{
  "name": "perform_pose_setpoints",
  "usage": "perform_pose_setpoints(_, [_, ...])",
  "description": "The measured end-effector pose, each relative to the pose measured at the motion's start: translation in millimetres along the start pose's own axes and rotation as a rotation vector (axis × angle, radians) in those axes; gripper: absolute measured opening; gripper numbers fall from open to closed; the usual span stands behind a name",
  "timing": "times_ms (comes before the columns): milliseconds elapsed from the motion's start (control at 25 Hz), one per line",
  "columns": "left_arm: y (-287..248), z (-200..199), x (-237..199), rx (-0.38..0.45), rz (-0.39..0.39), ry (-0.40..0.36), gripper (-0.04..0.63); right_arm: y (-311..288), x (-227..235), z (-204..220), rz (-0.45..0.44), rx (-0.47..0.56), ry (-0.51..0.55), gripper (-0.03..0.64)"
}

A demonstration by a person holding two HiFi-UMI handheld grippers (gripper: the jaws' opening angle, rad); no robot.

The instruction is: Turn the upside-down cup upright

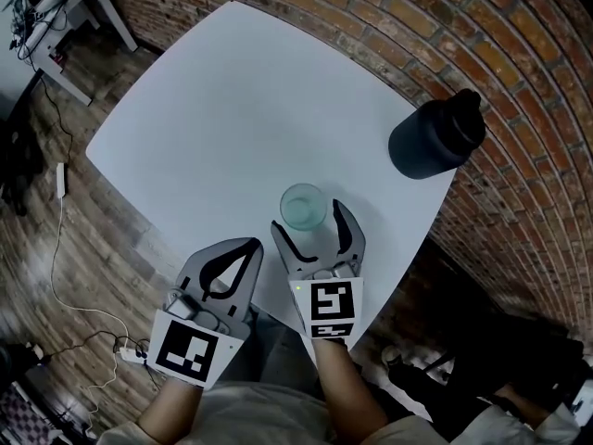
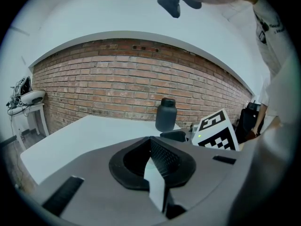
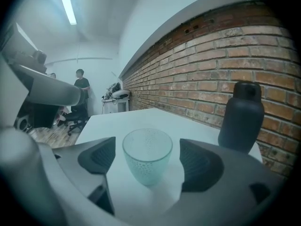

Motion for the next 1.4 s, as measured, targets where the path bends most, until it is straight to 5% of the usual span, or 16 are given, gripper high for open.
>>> perform_pose_setpoints(1400, [16,5,-15,-0.006,-0.038,0.049,0.009,-13,4,17,0.044,0.021,-0.021,0.373])
Point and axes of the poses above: the fingertips, and each gripper's own axes: y backward along the fingers, x to its right, z out of its underside, the point moved 3 cm from there along y, backward along the fingers, and after that the axes turned 13 degrees about x, right-handed, at the moved point
